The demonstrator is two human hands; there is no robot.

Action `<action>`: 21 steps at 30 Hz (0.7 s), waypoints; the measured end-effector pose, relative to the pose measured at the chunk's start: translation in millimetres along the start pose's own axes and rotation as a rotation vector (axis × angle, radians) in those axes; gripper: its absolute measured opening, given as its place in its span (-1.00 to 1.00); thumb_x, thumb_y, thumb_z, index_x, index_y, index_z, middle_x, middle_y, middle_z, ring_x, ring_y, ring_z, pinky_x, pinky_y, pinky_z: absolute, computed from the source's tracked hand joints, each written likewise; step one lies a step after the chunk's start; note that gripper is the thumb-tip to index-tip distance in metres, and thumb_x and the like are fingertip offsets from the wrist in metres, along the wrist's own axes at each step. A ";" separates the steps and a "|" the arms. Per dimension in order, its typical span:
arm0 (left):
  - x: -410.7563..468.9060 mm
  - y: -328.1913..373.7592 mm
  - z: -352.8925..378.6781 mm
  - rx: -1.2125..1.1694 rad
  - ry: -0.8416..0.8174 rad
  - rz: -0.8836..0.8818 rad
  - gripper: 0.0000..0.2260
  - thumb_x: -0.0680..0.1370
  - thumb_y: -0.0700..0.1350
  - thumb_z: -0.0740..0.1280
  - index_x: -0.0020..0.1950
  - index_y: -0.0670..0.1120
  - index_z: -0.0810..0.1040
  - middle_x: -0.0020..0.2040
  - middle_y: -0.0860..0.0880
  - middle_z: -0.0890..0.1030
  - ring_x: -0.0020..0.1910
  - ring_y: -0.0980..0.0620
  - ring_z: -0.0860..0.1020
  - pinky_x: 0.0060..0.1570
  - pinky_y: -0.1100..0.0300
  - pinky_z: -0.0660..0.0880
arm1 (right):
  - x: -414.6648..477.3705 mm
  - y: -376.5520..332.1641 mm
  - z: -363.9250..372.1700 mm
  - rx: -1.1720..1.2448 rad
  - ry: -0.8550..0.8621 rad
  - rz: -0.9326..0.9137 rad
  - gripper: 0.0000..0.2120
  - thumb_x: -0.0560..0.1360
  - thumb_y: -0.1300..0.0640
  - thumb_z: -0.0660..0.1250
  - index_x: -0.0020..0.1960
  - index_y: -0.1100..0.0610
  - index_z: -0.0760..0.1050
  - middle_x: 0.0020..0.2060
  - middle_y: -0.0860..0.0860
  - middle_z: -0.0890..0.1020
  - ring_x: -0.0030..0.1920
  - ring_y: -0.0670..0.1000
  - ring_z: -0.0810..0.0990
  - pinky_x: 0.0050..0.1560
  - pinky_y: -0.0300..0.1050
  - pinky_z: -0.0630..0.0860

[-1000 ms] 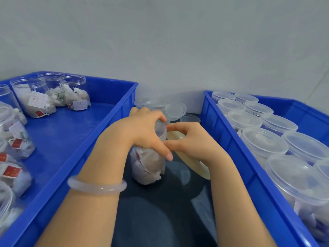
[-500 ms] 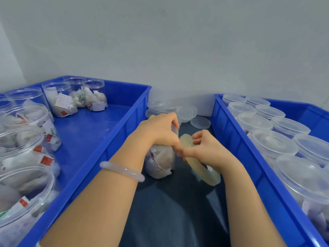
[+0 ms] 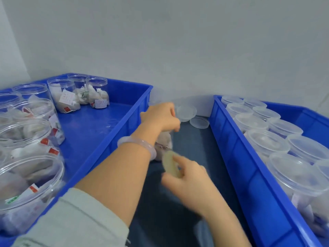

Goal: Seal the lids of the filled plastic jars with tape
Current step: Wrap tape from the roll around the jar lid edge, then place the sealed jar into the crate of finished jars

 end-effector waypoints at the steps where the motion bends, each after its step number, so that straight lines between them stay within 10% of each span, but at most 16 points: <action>1: 0.8 6.1 6.4 0.041 -0.094 0.063 -0.74 0.30 -0.05 0.47 -0.18 0.04 0.40 -0.10 0.10 0.54 0.01 -0.02 0.49 -0.11 0.08 0.30 | 7.7 9.3 3.6 -0.025 0.028 0.082 -0.66 0.34 -0.12 0.26 0.06 -0.02 0.38 -0.27 -0.12 0.53 -0.19 0.00 0.53 -0.20 -0.05 0.49; 7: 0.8 10.9 8.3 -0.144 -0.176 0.169 -0.56 0.35 0.40 0.31 -0.02 0.09 0.50 -0.03 0.20 0.53 -0.04 0.16 0.48 -0.13 0.22 0.38 | 59.4 60.1 9.3 -0.409 -0.020 0.180 -0.43 0.42 -0.26 0.32 0.29 0.07 0.40 0.25 0.10 0.42 0.31 0.14 0.28 0.29 -0.01 0.29; 11: -16.9 -17.3 -9.7 -0.764 0.481 0.066 -0.81 0.56 0.18 0.20 -0.06 0.11 0.50 -0.14 0.26 0.51 -0.10 0.32 0.47 -0.25 0.48 0.30 | 76.9 60.9 -10.7 0.285 0.243 0.061 -0.54 0.51 0.10 0.34 0.39 0.04 0.38 0.33 -0.03 0.43 0.35 -0.06 0.33 0.24 -0.30 0.32; 14: -21.6 -42.3 20.7 -1.001 0.387 -0.102 -0.74 0.61 0.14 0.13 0.02 0.01 0.51 -0.11 0.20 0.52 -0.07 0.25 0.48 -0.13 0.36 0.36 | 89.0 50.1 -10.1 0.861 0.237 -0.013 -0.63 0.51 0.30 0.32 0.29 0.07 0.49 0.19 -0.07 0.60 0.22 -0.11 0.53 0.02 -0.40 0.49; 21: -17.3 -54.9 45.8 -1.068 0.398 -0.184 -0.65 0.64 0.06 0.09 0.01 -0.09 0.60 -0.07 -0.01 0.64 -0.05 0.08 0.58 -0.09 0.21 0.47 | 95.2 51.3 -0.5 1.062 0.362 -0.151 -0.77 0.43 0.34 0.40 -0.05 0.05 0.69 -0.02 -0.01 0.70 0.10 -0.02 0.64 0.13 -0.09 0.57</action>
Point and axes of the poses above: each hand's wrist, its own x-axis towards the middle knuckle, its own z-axis out of the palm, y = z × x, the point moved 5 cm from there along x, towards the middle knuckle
